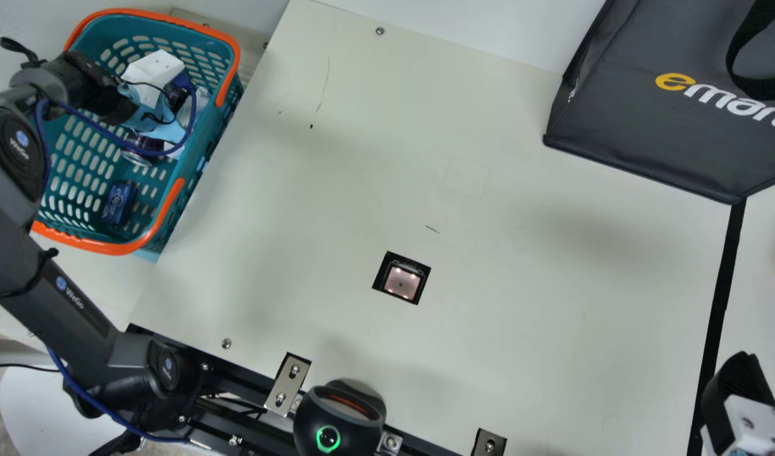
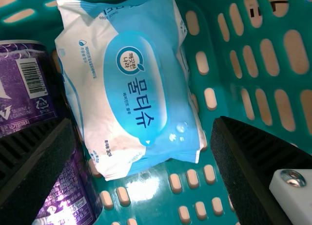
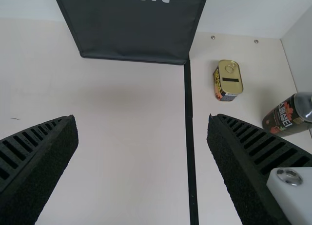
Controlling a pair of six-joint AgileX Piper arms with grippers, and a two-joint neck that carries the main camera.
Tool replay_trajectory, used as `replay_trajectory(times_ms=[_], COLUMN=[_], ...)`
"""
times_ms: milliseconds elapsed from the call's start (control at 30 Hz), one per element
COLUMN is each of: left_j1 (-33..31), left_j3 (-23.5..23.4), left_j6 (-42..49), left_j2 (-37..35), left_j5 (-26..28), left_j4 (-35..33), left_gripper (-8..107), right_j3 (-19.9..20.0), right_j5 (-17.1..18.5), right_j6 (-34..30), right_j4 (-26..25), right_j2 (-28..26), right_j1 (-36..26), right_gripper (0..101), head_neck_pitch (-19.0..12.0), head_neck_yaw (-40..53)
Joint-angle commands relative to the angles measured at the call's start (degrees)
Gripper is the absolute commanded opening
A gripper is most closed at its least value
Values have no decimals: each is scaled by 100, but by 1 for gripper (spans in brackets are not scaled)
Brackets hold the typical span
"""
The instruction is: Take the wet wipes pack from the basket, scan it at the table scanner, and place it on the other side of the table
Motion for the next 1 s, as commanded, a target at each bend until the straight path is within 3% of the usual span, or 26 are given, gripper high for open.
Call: replay_trajectory(times_ms=[0, 967], left_j1=[-22, -414], left_j3=[-11, 144], left_j6=[-27, -652], left_j2=[37, 597], left_j5=[-49, -1162], left_j4=[8, 388], left_gripper=[90, 90], right_j3=[0, 0], right_j5=[0, 0], right_j6=[0, 0], right_j4=[0, 0], right_j2=[0, 0], right_j1=[0, 0], right_gripper=[95, 95], head_neck_pitch=[-175, -175], head_neck_yaw=[23, 23])
